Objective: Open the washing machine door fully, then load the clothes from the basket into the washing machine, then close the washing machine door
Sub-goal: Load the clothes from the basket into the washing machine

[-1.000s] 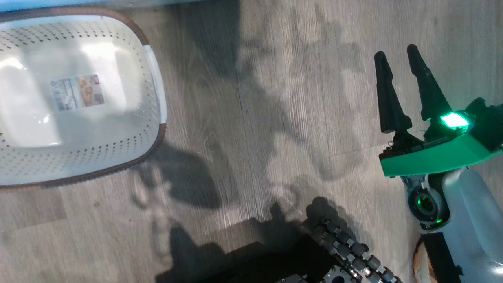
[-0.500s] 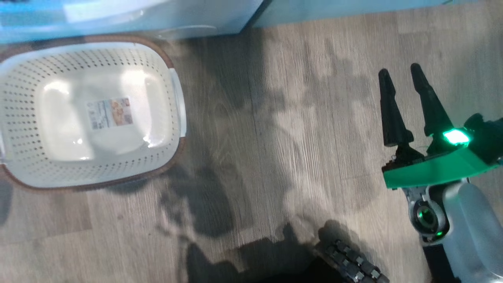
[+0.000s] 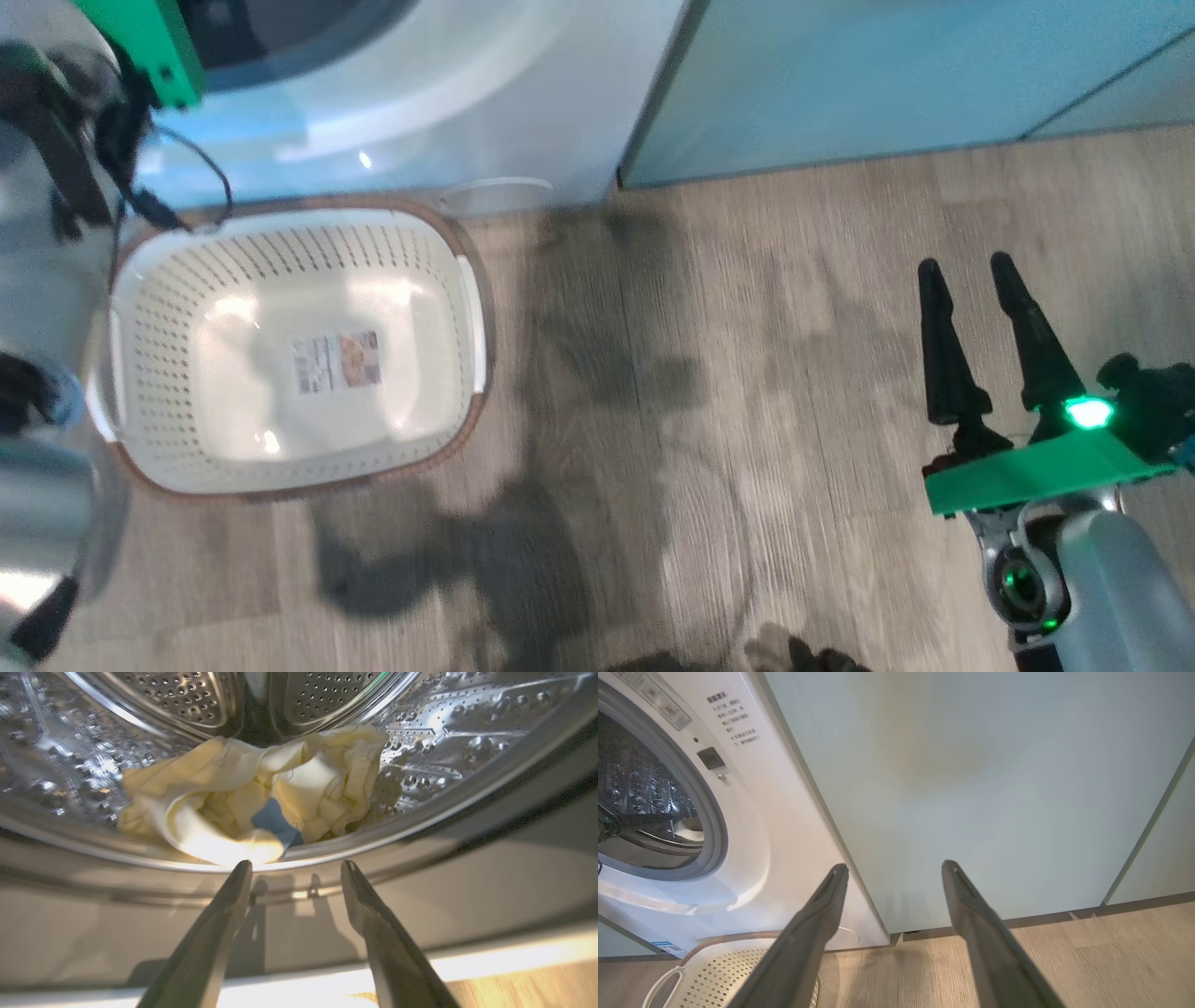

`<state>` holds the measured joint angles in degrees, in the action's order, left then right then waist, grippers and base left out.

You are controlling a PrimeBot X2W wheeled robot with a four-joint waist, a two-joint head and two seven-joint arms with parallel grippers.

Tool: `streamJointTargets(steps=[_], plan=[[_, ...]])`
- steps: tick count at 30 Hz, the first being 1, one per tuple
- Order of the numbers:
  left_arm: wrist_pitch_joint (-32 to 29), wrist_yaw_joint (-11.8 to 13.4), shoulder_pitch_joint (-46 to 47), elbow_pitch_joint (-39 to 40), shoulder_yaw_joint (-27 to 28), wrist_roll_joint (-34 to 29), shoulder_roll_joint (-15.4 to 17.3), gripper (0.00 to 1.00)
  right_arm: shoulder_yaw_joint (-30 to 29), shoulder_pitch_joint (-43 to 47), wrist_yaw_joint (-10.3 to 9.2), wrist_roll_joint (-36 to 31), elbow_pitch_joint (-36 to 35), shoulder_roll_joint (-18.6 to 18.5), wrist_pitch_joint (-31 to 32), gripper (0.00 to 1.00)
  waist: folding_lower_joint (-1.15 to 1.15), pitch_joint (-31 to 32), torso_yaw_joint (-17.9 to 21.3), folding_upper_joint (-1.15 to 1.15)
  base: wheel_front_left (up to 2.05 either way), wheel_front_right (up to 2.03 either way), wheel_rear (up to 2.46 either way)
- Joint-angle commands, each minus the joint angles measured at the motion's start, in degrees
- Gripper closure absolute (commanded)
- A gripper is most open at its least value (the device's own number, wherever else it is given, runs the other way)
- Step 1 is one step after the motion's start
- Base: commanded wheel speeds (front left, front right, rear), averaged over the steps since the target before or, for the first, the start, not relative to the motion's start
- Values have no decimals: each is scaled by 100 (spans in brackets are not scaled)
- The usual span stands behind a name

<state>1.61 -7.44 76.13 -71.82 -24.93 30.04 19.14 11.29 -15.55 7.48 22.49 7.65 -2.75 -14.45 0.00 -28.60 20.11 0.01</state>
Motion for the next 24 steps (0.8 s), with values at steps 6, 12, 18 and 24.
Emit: streamJointTargets(steps=[6, 12, 18, 24], plan=[[31, -4, -538, 478, -116, 466, 187, 0, -47, 291, 1, -196, -102, -13, -55, 0, 0, 707, -267, -1, 0, 0, 0], [313, -4, -1244, 860, -221, 866, 216, 0, -122, 523, 1, -249, -81, -51, -55, 0, 0, 1175, -398, -1, 0, 0, 0], [969, -4, -2177, 1214, -229, 1176, 317, 0, -219, 792, 1, -264, -76, -143, -55, 0, 0, 1632, -514, -1, 0, 0, 0], [1313, 3, -3125, 1647, -82, 1270, 522, 0, -307, 999, 1, -268, -67, -211, -55, 0, 0, 1991, -605, -1, 0, 0, 0]])
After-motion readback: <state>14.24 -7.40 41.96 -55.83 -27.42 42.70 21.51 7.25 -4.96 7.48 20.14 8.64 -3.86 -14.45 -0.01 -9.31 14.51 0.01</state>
